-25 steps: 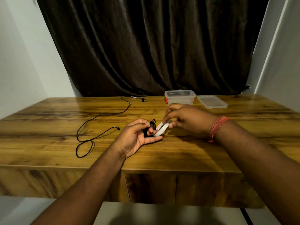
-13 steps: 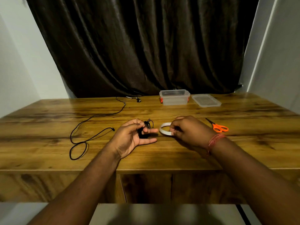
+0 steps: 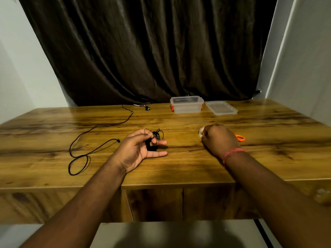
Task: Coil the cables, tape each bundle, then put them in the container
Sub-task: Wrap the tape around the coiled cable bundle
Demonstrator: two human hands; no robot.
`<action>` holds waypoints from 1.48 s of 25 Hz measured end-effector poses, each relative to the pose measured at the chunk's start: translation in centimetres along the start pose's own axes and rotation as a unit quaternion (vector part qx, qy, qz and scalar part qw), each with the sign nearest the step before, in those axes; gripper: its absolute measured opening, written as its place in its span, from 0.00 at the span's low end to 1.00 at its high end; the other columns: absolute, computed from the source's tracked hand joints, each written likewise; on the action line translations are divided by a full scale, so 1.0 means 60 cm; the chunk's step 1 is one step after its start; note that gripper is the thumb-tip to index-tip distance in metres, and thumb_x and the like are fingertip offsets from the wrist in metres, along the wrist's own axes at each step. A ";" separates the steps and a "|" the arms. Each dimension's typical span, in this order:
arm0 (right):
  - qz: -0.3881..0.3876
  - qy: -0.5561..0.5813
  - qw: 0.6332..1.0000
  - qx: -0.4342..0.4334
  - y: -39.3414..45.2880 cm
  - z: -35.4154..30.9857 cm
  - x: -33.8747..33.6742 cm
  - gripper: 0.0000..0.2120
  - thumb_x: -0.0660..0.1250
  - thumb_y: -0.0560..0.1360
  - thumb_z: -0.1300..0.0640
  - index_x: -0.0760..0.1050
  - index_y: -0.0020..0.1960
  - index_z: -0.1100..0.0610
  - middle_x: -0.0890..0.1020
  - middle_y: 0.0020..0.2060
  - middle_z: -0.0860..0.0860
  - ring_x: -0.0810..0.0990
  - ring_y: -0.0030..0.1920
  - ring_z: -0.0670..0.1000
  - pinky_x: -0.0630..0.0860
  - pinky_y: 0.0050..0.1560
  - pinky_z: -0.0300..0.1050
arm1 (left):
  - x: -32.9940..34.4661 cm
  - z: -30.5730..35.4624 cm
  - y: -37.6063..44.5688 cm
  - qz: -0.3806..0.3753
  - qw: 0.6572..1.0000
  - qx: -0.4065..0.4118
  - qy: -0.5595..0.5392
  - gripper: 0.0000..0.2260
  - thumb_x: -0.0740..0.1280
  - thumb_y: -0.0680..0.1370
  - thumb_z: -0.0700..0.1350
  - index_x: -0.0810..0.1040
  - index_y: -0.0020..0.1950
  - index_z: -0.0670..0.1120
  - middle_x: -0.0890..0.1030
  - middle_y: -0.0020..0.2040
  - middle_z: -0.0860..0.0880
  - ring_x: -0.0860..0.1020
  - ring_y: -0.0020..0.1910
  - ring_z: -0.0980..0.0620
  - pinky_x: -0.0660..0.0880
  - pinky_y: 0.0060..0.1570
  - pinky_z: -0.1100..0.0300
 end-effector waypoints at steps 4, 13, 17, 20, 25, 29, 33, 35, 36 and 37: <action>0.005 -0.019 1.000 0.001 0.000 0.004 0.003 0.08 0.64 0.76 0.53 0.80 0.49 0.53 0.82 0.47 0.54 0.80 0.46 0.57 0.77 0.45 0.47 | 0.000 -0.002 0.001 -0.008 1.000 0.000 0.006 0.10 0.55 0.82 0.36 0.73 0.44 0.40 0.75 0.39 0.42 0.82 0.50 0.37 0.78 0.49 0.32; -0.060 0.402 0.900 -0.157 -0.047 -0.156 0.006 0.08 0.67 0.78 0.53 0.79 0.56 0.51 0.77 0.49 0.46 0.76 0.48 0.44 0.72 0.47 0.33 | 0.011 -0.012 0.000 -0.053 0.997 -0.023 0.046 0.04 0.64 0.75 0.42 0.73 0.45 0.41 0.69 0.36 0.47 0.63 0.25 0.56 0.81 0.30 0.45; -0.102 0.499 0.849 -0.143 -0.041 -0.176 0.029 0.07 0.70 0.77 0.55 0.80 0.53 0.55 0.78 0.48 0.54 0.77 0.47 0.52 0.76 0.52 0.43 | 0.014 -0.012 -0.006 -0.052 0.995 -0.014 0.087 0.04 0.64 0.75 0.43 0.73 0.45 0.42 0.66 0.34 0.48 0.61 0.24 0.57 0.78 0.25 0.54; -0.123 0.555 0.813 -0.124 -0.038 -0.171 0.034 0.05 0.73 0.74 0.59 0.80 0.49 0.59 0.77 0.42 0.52 0.75 0.42 0.49 0.75 0.46 0.46 | 0.020 -0.016 -0.009 -0.060 0.992 -0.017 0.110 0.03 0.63 0.75 0.42 0.73 0.45 0.43 0.66 0.30 0.51 0.61 0.24 0.57 0.76 0.23 0.58; -0.210 0.659 0.716 -0.090 -0.046 -0.178 0.053 0.04 0.73 0.72 0.59 0.80 0.45 0.57 0.76 0.40 0.59 0.71 0.42 0.57 0.70 0.45 0.54 | 0.026 -0.020 -0.010 -0.062 0.988 -0.006 0.142 0.03 0.63 0.75 0.43 0.72 0.45 0.43 0.63 0.26 0.54 0.61 0.23 0.57 0.74 0.22 0.60; -0.227 0.662 0.708 -0.093 -0.050 -0.179 0.047 0.03 0.70 0.72 0.61 0.77 0.44 0.57 0.77 0.36 0.58 0.69 0.39 0.58 0.66 0.34 0.43 | 0.028 -0.020 -0.010 -0.068 0.988 -0.001 0.140 0.02 0.62 0.74 0.41 0.73 0.44 0.44 0.62 0.26 0.53 0.60 0.23 0.57 0.72 0.22 0.61; -0.244 0.677 0.689 -0.083 -0.050 -0.176 0.047 0.08 0.71 0.71 0.61 0.76 0.49 0.59 0.78 0.35 0.56 0.72 0.35 0.53 0.65 0.31 0.43 | 0.027 -0.019 -0.011 -0.066 0.989 0.001 0.131 0.02 0.62 0.74 0.41 0.73 0.44 0.44 0.62 0.26 0.53 0.59 0.23 0.56 0.72 0.22 0.62; -0.256 0.687 0.675 -0.078 -0.052 -0.174 0.047 0.10 0.71 0.72 0.62 0.77 0.53 0.61 0.77 0.37 0.56 0.72 0.34 0.50 0.66 0.31 0.42 | 0.027 -0.017 -0.011 -0.063 0.990 0.003 0.127 0.02 0.62 0.74 0.41 0.73 0.44 0.44 0.62 0.26 0.52 0.59 0.23 0.56 0.71 0.22 0.62; -0.260 0.691 0.670 -0.075 -0.052 -0.174 0.047 0.11 0.72 0.72 0.62 0.77 0.53 0.62 0.77 0.38 0.56 0.72 0.34 0.50 0.67 0.31 0.42 | 0.026 -0.017 -0.011 -0.063 0.990 0.004 0.126 0.02 0.62 0.74 0.41 0.73 0.44 0.44 0.62 0.25 0.52 0.59 0.23 0.56 0.71 0.22 0.62; -0.262 0.693 0.668 -0.069 -0.053 -0.173 0.047 0.11 0.72 0.72 0.63 0.77 0.53 0.63 0.77 0.38 0.57 0.72 0.34 0.50 0.68 0.31 0.42 | 0.026 -0.018 -0.011 -0.063 0.990 0.004 0.126 0.02 0.62 0.74 0.40 0.73 0.44 0.44 0.62 0.25 0.53 0.59 0.23 0.56 0.71 0.22 0.62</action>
Point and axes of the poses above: each hand's wrist, its own y-axis towards the middle knuckle, its own x-axis out of the palm, z = x × y, the point moved 8 cm from there along y, towards the middle knuckle
